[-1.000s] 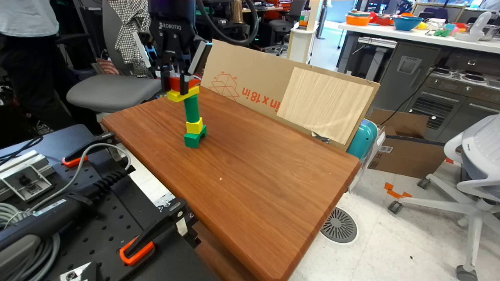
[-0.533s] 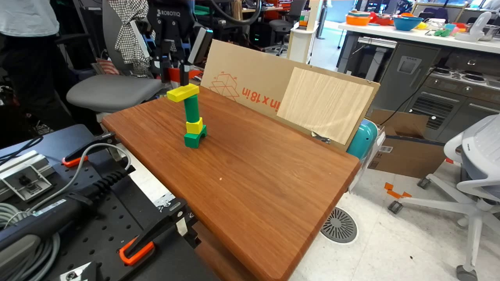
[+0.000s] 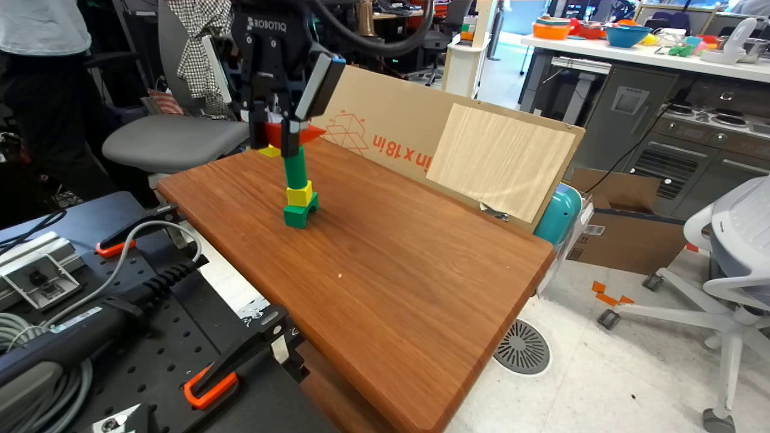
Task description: Remove the orange block from the top of the stack and put it on the table
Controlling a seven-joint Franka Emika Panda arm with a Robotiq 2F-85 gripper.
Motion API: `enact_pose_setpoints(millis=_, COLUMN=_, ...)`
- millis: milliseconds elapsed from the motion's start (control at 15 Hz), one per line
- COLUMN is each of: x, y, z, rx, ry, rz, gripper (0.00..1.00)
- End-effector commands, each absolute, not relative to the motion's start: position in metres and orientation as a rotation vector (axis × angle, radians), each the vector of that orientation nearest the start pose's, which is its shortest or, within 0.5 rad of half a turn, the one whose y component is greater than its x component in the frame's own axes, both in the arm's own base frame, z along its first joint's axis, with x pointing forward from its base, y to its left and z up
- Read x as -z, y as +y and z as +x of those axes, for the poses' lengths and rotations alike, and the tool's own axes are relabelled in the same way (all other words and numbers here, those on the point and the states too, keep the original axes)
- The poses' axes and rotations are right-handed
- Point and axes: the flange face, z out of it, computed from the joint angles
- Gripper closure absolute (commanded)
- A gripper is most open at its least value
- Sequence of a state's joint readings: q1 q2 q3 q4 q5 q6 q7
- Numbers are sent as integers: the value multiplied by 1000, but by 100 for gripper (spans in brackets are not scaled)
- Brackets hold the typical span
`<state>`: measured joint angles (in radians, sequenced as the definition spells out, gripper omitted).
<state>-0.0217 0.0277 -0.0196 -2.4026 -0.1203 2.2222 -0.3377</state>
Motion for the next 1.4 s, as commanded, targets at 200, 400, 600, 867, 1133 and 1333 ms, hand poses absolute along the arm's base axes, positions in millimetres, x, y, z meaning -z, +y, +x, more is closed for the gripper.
enact_pose_setpoints(millis=200, x=-230, y=-107, z=416, rx=-469, ry=-273, rz=-3049, gripper=89)
enact_pose_setpoints(millis=400, x=-202, y=-146, z=404, rx=-464, ry=-131, rz=-3011, gripper=89)
enact_pose_setpoints(millis=600, x=-189, y=-171, z=412, rx=-390, ry=-61, rz=-3008, gripper=89)
enact_pose_setpoints(millis=867, x=-184, y=-185, z=439, rx=-365, ry=-33, rz=-3055, gripper=89)
enact_pose_setpoints(millis=1133, x=-180, y=-189, z=472, rx=-345, ry=-26, rz=-3081, gripper=89)
enact_pose_setpoints(millis=1333, x=-170, y=-191, z=492, rx=-338, ry=-25, rz=-3078, gripper=89)
